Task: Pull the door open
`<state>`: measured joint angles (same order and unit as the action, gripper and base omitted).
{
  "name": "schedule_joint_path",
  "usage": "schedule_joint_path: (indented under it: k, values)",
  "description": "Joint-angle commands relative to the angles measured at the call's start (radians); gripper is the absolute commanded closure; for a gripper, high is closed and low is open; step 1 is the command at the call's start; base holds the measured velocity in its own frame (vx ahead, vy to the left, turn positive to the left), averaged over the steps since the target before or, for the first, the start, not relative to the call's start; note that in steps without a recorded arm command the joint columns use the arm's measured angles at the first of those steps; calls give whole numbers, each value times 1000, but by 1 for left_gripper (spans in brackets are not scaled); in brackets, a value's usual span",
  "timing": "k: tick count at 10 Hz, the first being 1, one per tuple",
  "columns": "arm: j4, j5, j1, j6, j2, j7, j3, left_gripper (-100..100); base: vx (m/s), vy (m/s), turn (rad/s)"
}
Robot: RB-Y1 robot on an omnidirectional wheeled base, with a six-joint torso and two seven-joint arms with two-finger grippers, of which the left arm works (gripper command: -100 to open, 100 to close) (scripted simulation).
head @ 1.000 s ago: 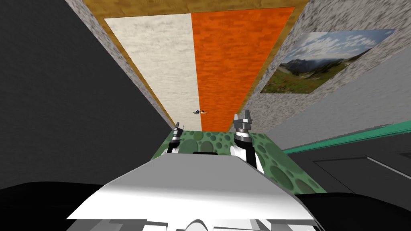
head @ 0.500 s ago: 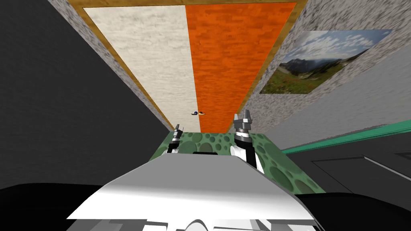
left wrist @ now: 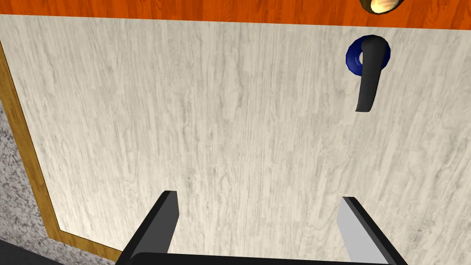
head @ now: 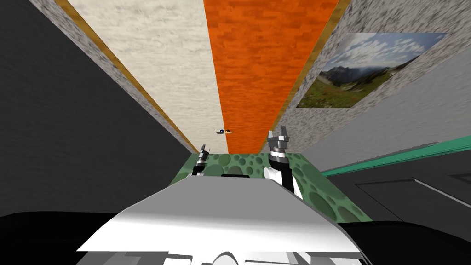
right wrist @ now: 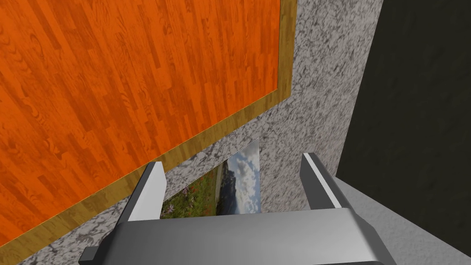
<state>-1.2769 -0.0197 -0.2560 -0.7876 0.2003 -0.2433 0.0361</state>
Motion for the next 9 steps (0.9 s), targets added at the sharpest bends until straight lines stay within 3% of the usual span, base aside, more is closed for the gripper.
schedule_joint_path:
  k: [1,9]
  values:
    - [28,-3,6,1,4,-5,2,-100,121,-36,-43]
    - [198,-17,44,-28,27,-31,14,-100,106,-22,-44]
